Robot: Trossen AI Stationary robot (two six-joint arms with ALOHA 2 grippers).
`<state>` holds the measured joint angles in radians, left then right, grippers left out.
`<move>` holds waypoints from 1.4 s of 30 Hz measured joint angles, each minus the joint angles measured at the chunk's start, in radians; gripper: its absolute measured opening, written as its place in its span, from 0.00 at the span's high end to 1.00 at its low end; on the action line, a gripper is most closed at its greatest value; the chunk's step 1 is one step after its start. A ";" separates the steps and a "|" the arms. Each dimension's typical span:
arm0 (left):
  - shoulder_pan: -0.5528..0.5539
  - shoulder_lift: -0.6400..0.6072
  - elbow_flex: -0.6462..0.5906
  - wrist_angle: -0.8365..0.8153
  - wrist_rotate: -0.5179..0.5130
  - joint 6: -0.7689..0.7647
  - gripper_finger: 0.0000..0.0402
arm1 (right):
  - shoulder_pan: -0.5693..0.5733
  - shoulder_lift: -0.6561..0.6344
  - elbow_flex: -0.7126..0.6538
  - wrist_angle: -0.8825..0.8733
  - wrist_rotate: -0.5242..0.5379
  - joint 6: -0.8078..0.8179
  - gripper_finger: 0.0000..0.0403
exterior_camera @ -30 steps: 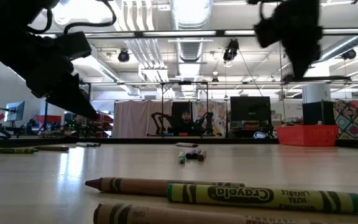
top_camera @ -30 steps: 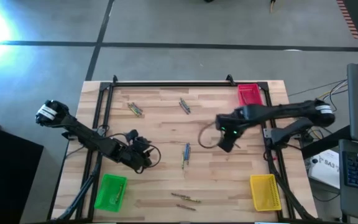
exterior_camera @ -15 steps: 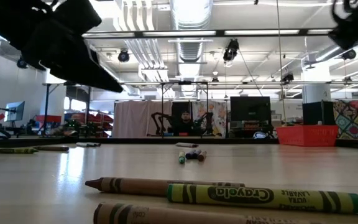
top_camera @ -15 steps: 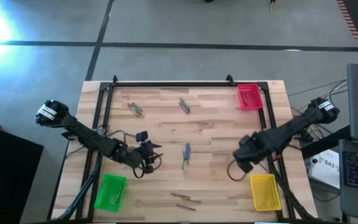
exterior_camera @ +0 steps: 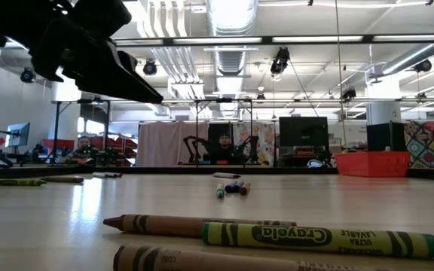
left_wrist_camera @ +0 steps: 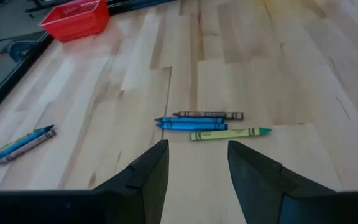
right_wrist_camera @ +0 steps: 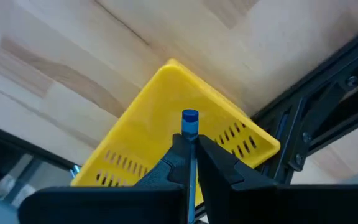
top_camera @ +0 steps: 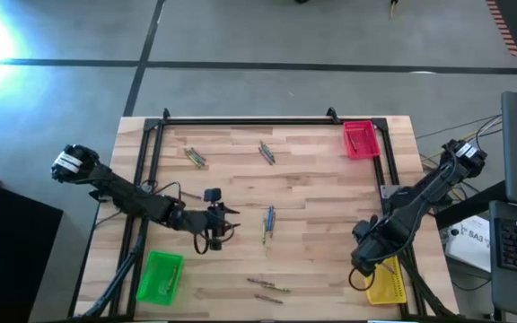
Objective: Sort crayons
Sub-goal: Put the blue crayon into the yellow bin, then put the blue crayon into the green bin
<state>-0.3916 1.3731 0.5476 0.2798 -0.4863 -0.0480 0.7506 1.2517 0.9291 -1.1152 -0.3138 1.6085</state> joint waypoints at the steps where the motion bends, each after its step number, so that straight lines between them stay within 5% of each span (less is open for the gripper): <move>1: 0.010 0.000 0.000 0.010 0.019 0.005 0.63 | 0.007 0.007 0.000 0.000 0.000 0.000 0.97; 7: 0.059 0.000 0.000 0.049 0.106 0.034 0.63 | 0.040 0.042 0.000 0.006 0.000 0.016 0.94; 18: 0.094 0.000 0.000 0.070 0.113 0.041 0.63 | 0.050 0.092 0.004 0.029 -0.002 0.016 0.58; 25: 0.094 0.000 0.000 0.084 0.106 -0.002 0.63 | 0.048 0.068 0.028 0.029 0.025 -0.069 0.51; 29: 0.094 0.000 0.000 0.099 0.068 -0.023 0.63 | 0.027 0.049 0.045 0.030 0.183 -0.159 0.52; 34: 0.096 0.000 0.000 0.108 -0.245 -0.141 0.63 | -0.039 0.044 0.043 0.033 0.583 -0.300 0.53; 36: 0.095 0.000 0.000 0.100 -0.290 -0.163 0.63 | -0.091 0.048 0.036 0.036 0.731 -0.353 0.54; 42: 0.101 0.000 0.000 0.098 -0.335 -0.223 0.63 | -0.335 0.077 -0.015 0.218 0.822 -0.546 0.54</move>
<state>-0.2903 1.3731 0.5476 0.3775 -0.8211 -0.2708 0.4154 1.3290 0.9136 -0.8971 0.5086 1.0623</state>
